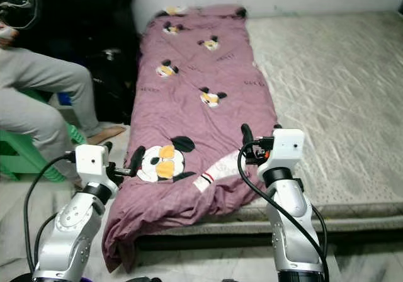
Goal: Clean up the room
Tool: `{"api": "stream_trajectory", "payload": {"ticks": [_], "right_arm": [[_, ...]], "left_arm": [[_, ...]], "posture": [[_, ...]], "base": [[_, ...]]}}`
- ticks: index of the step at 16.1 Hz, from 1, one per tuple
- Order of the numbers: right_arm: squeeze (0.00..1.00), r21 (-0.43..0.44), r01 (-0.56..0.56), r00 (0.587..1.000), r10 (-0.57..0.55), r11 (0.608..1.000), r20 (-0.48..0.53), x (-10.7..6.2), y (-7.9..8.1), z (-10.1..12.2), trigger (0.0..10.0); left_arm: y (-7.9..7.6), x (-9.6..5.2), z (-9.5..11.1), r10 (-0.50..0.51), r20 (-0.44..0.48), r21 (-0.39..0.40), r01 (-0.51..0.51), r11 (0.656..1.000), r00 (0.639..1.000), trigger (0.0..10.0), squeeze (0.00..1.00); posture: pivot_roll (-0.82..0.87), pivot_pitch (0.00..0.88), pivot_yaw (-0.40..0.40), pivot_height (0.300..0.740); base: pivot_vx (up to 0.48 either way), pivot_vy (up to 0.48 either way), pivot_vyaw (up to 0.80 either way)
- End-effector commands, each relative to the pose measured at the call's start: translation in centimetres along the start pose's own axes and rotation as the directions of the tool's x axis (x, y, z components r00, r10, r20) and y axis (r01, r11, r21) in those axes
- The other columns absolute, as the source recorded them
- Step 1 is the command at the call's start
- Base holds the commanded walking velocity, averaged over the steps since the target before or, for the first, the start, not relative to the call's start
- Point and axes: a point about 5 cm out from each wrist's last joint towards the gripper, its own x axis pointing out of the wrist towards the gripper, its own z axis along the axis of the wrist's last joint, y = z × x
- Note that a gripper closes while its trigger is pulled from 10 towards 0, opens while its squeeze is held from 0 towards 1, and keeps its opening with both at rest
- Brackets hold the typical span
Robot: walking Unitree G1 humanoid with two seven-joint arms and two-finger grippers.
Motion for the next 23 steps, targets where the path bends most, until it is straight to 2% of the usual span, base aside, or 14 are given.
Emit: {"api": "stream_trajectory", "payload": {"ticks": [1,3,5,7,9,11,12,13,16,18,19,23], "right_arm": [[0.00,0.010,-0.023,1.000,0.023,1.000,-0.003,0.1,0.8,-0.3,10.0],[0.00,0.026,-0.085,0.996,0.085,0.996,-0.027,0.8,2.2,-0.8,10.0],[0.00,0.027,-0.128,0.991,0.129,0.991,-0.037,1.3,2.7,-0.9,10.0],[0.00,0.030,-0.199,0.978,0.200,0.980,-0.054,2.5,3.9,-1.2,10.0],[0.00,0.035,-0.252,0.966,0.254,0.967,-0.055,3.3,4.9,-1.2,10.0],[0.00,0.036,-0.287,0.956,0.288,0.957,-0.053,3.8,6.1,-0.9,10.0],[0.00,0.037,-0.273,0.960,0.275,0.961,-0.045,3.8,5.8,-0.8,10.0],[0.00,0.036,-0.263,0.964,0.264,0.964,-0.038,3.8,5.6,-0.7,10.0],[0.00,0.043,-0.188,0.980,0.190,0.981,-0.049,2.8,4.0,-1.2,10.0],[0.00,0.037,-0.174,0.982,0.176,0.984,-0.068,2.3,3.5,-1.6,10.0],[0.00,0.032,-0.133,0.988,0.135,0.991,-0.075,1.7,2.7,-1.9,10.0],[0.00,0.029,-0.093,0.991,0.095,0.995,-0.089,1.1,1.9,-2.3,10.0]], "left_arm": [[1.2,-0.4,-0.1,0.049,-0.011,0.015,-0.049,0.999,0.999,10.0,0.00],[2.0,-1.3,-0.1,0.111,-0.003,0.012,-0.111,0.994,0.994,10.0,0.00],[2.2,-1.8,-0.3,0.151,0.001,0.007,-0.151,0.989,0.989,10.0,0.00],[2.8,-3.4,-0.6,0.230,0.002,0.001,-0.230,0.973,0.973,10.0,0.00],[3.3,-4.2,-0.7,0.283,0.009,-0.001,-0.283,0.959,0.959,10.0,0.00],[3.6,-4.1,-0.5,0.302,0.017,0.001,-0.302,0.953,0.953,10.0,0.00],[3.6,-3.9,-0.3,0.296,0.021,0.006,-0.296,0.955,0.955,10.0,0.00],[3.6,-3.7,-0.1,0.291,0.025,0.010,-0.292,0.956,0.956,10.0,0.00],[3.6,-3.1,-0.6,0.276,0.011,0.013,-0.276,0.961,0.961,10.0,0.00],[3.3,-2.9,-0.9,0.266,0.000,0.010,-0.266,0.964,0.964,10.0,0.00],[3.0,-2.8,-0.7,0.248,-0.002,0.000,-0.248,0.969,0.969,10.0,0.00],[2.9,-2.8,-0.7,0.222,-0.010,0.005,-0.222,0.975,0.975,10.0,0.00]], "posture": [[0.01,0.128,0.097,0.740],[0.04,0.124,0.043,0.740],[0.06,0.123,0.001,0.740],[0.11,0.117,-0.070,0.740],[0.12,0.115,-0.095,0.740],[0.12,0.113,-0.095,0.740],[0.12,0.113,-0.095,0.740],[0.11,0.121,-0.046,0.740],[0.07,0.117,-0.032,0.740],[0.06,0.117,-0.023,0.740],[0.06,0.133,-0.005,0.740],[0.06,0.141,0.003,0.740]], "base": [[0.000,0.000,0.00],[0.000,0.000,0.00],[0.000,0.000,0.00],[0.000,0.000,0.00],[0.000,0.000,0.00],[0.000,0.000,0.00],[0.000,0.000,0.00],[0.000,0.000,0.00],[0.000,0.000,0.00],[0.000,0.000,-0.80],[0.000,0.000,-0.80],[0.000,0.000,-0.80]]}}
